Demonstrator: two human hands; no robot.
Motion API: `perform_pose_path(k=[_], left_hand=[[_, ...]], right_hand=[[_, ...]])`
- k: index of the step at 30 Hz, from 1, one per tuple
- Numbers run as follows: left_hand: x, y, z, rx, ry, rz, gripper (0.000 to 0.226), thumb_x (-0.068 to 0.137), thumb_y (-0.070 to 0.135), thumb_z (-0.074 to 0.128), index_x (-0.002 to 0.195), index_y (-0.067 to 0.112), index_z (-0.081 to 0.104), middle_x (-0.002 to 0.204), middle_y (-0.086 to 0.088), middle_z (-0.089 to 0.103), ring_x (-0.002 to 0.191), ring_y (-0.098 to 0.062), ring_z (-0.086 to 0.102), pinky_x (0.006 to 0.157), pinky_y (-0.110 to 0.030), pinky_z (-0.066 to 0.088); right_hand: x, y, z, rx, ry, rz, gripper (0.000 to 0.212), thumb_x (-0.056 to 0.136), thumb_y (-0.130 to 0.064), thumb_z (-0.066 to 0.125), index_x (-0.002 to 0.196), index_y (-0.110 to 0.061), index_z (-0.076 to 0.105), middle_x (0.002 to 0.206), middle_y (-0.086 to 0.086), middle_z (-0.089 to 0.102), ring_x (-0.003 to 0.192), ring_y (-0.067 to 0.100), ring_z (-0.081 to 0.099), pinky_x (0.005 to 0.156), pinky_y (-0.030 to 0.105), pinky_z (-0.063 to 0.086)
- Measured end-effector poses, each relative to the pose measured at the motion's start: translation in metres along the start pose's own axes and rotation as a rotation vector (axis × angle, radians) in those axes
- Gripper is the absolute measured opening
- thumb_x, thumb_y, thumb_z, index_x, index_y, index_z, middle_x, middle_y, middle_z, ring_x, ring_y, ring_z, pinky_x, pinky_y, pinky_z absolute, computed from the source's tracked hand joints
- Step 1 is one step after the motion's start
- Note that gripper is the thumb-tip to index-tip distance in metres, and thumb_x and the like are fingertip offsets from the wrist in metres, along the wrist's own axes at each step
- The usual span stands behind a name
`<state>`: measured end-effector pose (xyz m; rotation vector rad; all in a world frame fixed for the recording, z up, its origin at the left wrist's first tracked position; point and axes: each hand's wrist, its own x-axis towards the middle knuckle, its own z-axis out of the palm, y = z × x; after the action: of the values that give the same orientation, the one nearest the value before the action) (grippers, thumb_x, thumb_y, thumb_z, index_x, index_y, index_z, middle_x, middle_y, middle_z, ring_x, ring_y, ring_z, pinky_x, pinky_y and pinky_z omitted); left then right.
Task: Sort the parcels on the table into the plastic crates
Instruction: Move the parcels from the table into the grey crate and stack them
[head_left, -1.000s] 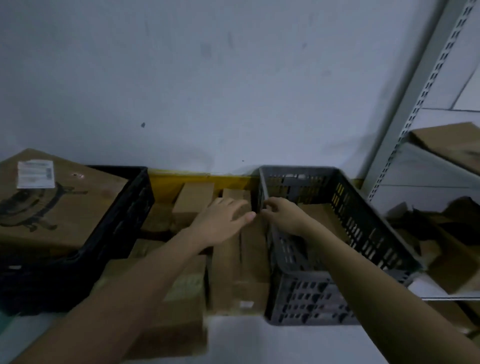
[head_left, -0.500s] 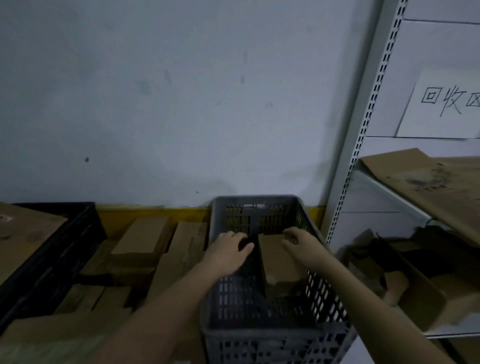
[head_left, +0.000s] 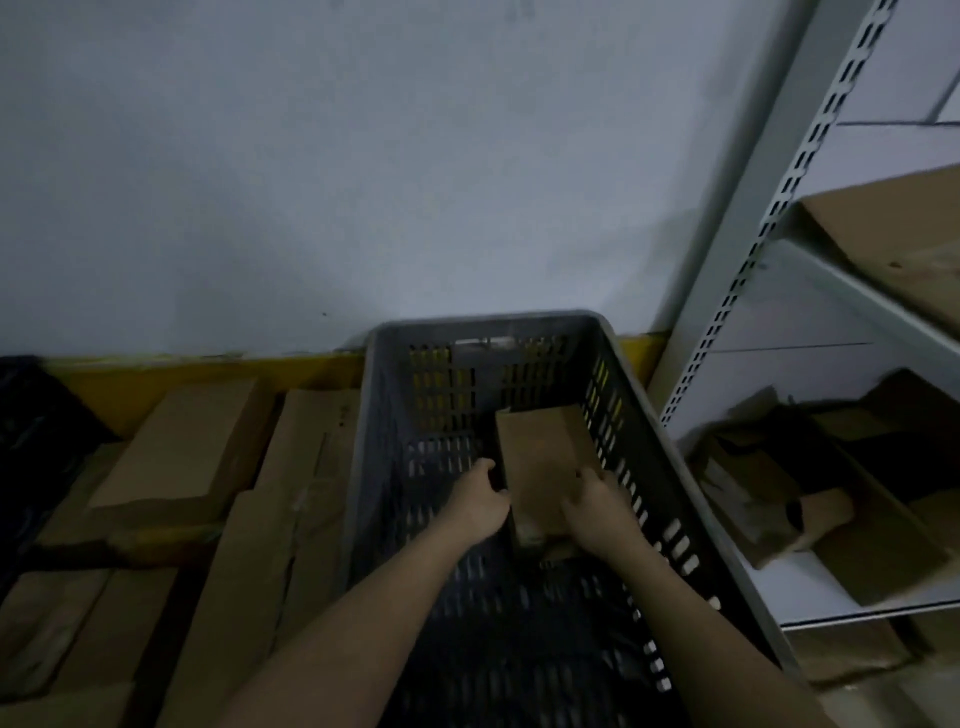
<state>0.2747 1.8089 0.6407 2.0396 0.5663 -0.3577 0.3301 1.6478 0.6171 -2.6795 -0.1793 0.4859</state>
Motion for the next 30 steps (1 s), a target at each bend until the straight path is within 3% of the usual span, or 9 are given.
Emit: perform_pose_path(k=[3,6,8,12,15,19,21,26,30], left_hand=[[0.024,0.000,0.005,-0.158,-0.057,-0.122,0.068,0.101,0.028,0.052,0.158,0.016,0.016,0.157,-0.007,0.032,0.137,-0.025,0.039,0.109,-0.031,0.036],[0.044,-0.004,0.014,-0.297,-0.071,-0.217,0.046,0.101,0.026,0.050,0.144,0.015,0.039,0.127,-0.005,0.054,0.106,-0.021,0.054,0.093,-0.031,0.047],[0.048,-0.007,0.018,-0.280,-0.054,-0.227,0.043,0.100,0.027,0.049,0.140,0.012,0.045,0.132,-0.007,0.054,0.113,-0.025,0.055,0.101,-0.034,0.045],[0.048,-0.018,0.025,-0.195,-0.003,-0.338,0.062,0.099,0.030,0.048,0.153,0.007,0.026,0.156,-0.016,0.024,0.138,-0.033,0.035,0.109,-0.036,0.038],[0.051,-0.026,0.031,-0.201,-0.004,-0.367,0.077,0.098,0.028,0.049,0.157,0.009,0.004,0.159,-0.015,0.024,0.142,-0.035,0.031,0.112,-0.037,0.035],[0.047,-0.024,0.027,-0.252,0.029,-0.361,0.076,0.101,0.021,0.046,0.158,0.012,-0.003,0.153,-0.011,0.038,0.133,-0.030,0.045,0.097,-0.032,0.042],[0.040,-0.021,0.023,-0.253,0.037,-0.349,0.071,0.100,0.022,0.046,0.158,0.014,0.004,0.151,-0.010,0.040,0.130,-0.030,0.047,0.095,-0.031,0.042],[0.017,-0.005,-0.003,-0.336,0.069,-0.207,0.041,0.094,0.023,0.050,0.135,0.021,0.050,0.117,-0.003,0.062,0.101,-0.024,0.062,0.089,-0.040,0.056],[-0.023,0.023,-0.043,-0.416,0.115,-0.065,0.047,0.101,0.030,0.049,0.147,0.024,0.045,0.133,-0.001,0.060,0.106,-0.018,0.062,0.081,-0.033,0.054]], right_hand=[[0.013,0.001,0.015,-0.029,0.044,0.094,0.062,0.098,-0.033,0.050,0.149,-0.008,0.027,0.151,0.019,0.036,0.138,0.037,0.035,0.111,0.042,0.035],[0.020,-0.002,0.026,-0.006,0.088,0.138,0.064,0.095,-0.032,0.056,0.148,-0.007,0.030,0.145,0.021,0.039,0.135,0.038,0.037,0.109,0.042,0.037],[0.023,0.001,0.032,0.093,0.062,0.163,0.062,0.091,-0.030,0.062,0.142,-0.004,0.040,0.140,0.025,0.044,0.130,0.040,0.043,0.108,0.040,0.039],[0.026,0.014,0.044,0.270,-0.056,0.178,0.061,0.089,-0.031,0.064,0.143,-0.011,0.043,0.139,0.017,0.052,0.124,0.036,0.052,0.103,0.039,0.045],[0.023,0.016,0.050,0.552,-0.156,0.180,0.069,0.099,-0.026,0.058,0.155,-0.018,0.018,0.142,0.004,0.044,0.130,0.027,0.048,0.104,0.032,0.042],[0.019,0.015,0.051,0.650,-0.154,0.160,0.065,0.101,-0.021,0.053,0.155,-0.014,0.016,0.148,0.012,0.042,0.118,0.017,0.047,0.097,0.026,0.039],[0.017,0.012,0.046,0.653,-0.134,0.160,0.063,0.102,-0.018,0.053,0.154,-0.011,0.018,0.149,0.014,0.043,0.121,0.021,0.048,0.098,0.026,0.039],[0.005,-0.013,0.019,0.692,-0.057,0.106,0.058,0.103,-0.021,0.050,0.153,-0.005,0.022,0.152,0.017,0.039,0.137,0.033,0.042,0.106,0.032,0.037],[-0.012,-0.036,-0.015,0.741,0.031,-0.031,0.062,0.103,-0.029,0.050,0.154,-0.009,0.022,0.153,0.014,0.040,0.136,0.033,0.043,0.108,0.037,0.039]])
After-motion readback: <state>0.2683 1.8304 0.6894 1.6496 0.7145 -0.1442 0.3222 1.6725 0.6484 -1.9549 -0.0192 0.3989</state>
